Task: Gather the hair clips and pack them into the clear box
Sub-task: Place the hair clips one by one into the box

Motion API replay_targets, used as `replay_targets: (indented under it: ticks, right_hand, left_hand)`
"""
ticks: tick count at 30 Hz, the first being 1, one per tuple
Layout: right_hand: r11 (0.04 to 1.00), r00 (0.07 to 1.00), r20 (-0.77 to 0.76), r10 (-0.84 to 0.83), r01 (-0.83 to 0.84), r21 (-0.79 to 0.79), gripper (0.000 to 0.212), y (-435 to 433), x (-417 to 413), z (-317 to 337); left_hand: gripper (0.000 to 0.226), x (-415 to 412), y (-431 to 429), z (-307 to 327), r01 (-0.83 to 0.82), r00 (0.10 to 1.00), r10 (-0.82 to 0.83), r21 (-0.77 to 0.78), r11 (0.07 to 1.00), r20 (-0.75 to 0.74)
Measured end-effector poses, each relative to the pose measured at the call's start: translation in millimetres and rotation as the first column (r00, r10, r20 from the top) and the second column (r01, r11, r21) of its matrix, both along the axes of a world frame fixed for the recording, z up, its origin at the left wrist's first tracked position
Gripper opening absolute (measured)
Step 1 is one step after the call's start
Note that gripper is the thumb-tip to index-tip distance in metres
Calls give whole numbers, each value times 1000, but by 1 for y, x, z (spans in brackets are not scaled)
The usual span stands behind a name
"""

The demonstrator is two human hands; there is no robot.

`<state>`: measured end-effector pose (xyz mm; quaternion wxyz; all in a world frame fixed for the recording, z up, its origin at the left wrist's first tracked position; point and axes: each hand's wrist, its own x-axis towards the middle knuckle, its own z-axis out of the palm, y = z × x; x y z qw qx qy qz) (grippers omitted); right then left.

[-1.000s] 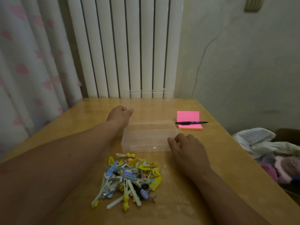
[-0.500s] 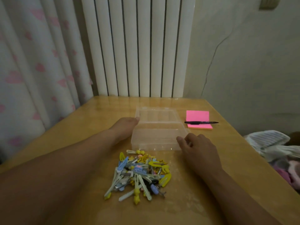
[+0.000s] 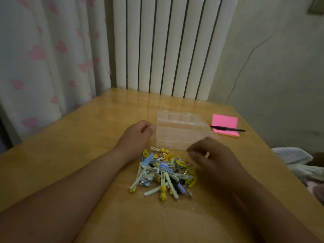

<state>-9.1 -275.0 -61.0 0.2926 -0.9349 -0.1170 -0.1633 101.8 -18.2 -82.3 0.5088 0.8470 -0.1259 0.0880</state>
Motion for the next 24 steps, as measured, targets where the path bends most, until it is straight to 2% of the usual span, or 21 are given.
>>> replay_targets:
  ticks: [2, 4, 11, 20, 24]
  right_hand:
    - [993, 979, -173, 108, -113, -18, 17, 6, -4, 1]
    - [988, 965, -217, 147, -155, -21, 23, 9, -4, 0]
    - [993, 984, -136, 117, -111, 48, 11, 10, -1, -1]
    - [994, 975, -203, 91, -79, 69, 10, 12, 0, 1]
    - [994, 991, -109, 73, -63, 90, 10, 13, 0, 2]
  left_hand:
    - [24, 1, 2, 0, -9, 1000, 9, -67, 998, -7]
    - [22, 3, 4, 0, -11, 1000, 9, -119, 993, -21]
    - [19, 6, 4, 2, 27, 999, -30, -123, 992, -25]
    - [17, 2, 8, 4, 68, 998, -69, -76, 995, -8]
    - [14, -2, 9, 7, 63, 998, -63, -74, 995, 8]
